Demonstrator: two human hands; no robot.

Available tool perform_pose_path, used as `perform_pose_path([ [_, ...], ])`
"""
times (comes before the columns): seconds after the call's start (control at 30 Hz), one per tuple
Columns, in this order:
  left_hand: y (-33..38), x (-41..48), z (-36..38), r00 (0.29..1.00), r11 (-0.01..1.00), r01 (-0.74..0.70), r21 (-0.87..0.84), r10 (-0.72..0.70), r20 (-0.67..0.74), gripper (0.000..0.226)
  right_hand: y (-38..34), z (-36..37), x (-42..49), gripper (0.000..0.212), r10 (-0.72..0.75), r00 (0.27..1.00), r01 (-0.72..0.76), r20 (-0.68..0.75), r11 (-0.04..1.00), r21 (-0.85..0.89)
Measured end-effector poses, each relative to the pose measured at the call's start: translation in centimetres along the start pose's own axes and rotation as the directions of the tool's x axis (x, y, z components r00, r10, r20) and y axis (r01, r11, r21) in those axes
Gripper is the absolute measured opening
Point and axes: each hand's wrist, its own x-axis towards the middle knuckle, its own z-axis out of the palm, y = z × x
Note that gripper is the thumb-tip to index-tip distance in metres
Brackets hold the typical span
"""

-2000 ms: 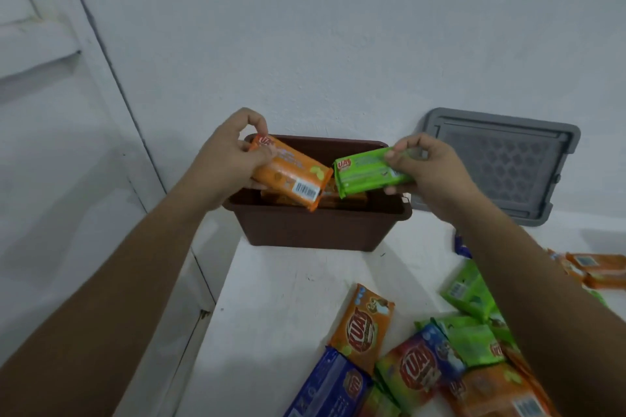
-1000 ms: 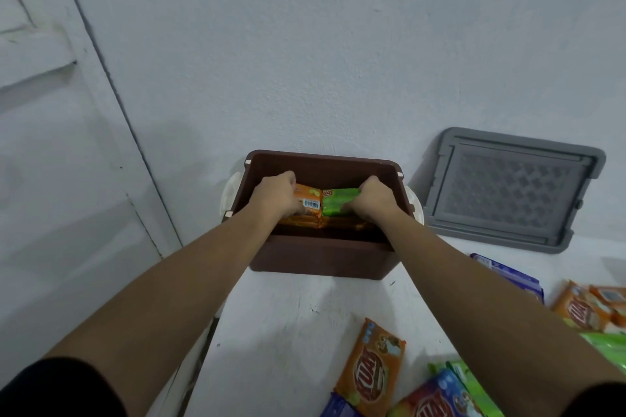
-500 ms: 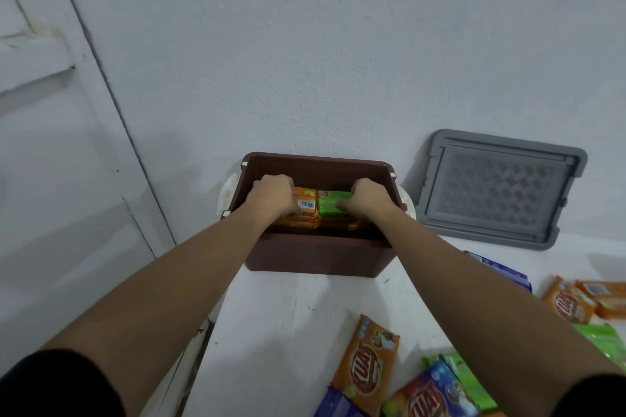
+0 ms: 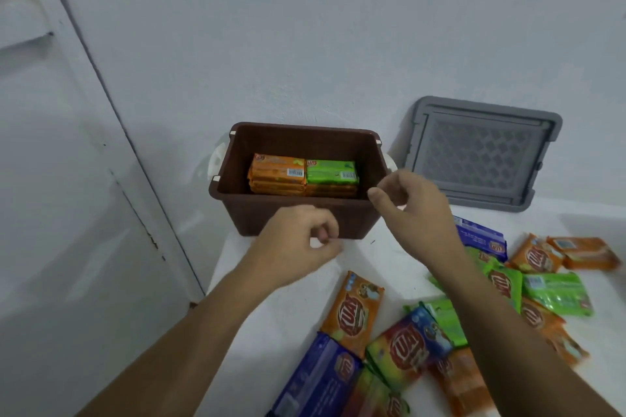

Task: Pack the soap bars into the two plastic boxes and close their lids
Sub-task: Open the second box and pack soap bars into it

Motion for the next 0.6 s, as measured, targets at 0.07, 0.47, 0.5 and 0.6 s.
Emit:
perform_pose_path([
  [0.07, -0.3, -2.4, 1.5, 0.976, 0.988, 0.156, 0.009, -0.155, 0.155, 0.017, 1.0, 0.2, -2.2, 0.018, 0.047, 0.997, -0.045, 0.057, 0.998, -0.032],
  [0.47, 0.5, -8.0, 5.1, 0.768, 0.876, 0.477, 0.07, -0.454, 0.452, 0.058, 5.0, 4.6, -8.2, 0.036, 0.267, 0.853, -0.102, 0.448, 0.928, -0.358],
  [0.5, 0.7, -8.1, 5.1, 0.763, 0.867, 0.495, 0.062, -0.467, 0.446, 0.058, 5.0, 4.6, -8.2, 0.037, 0.276, 0.853, -0.121, 0.443, 0.93, -0.346],
  [0.6, 1.2, -8.3, 5.1, 0.745, 0.844, 0.535, 0.037, -0.493, 0.449, 0.055, 5.2, 4.3, -8.1, 0.031, 0.286, 0.846, -0.18, 0.45, 0.947, -0.265],
])
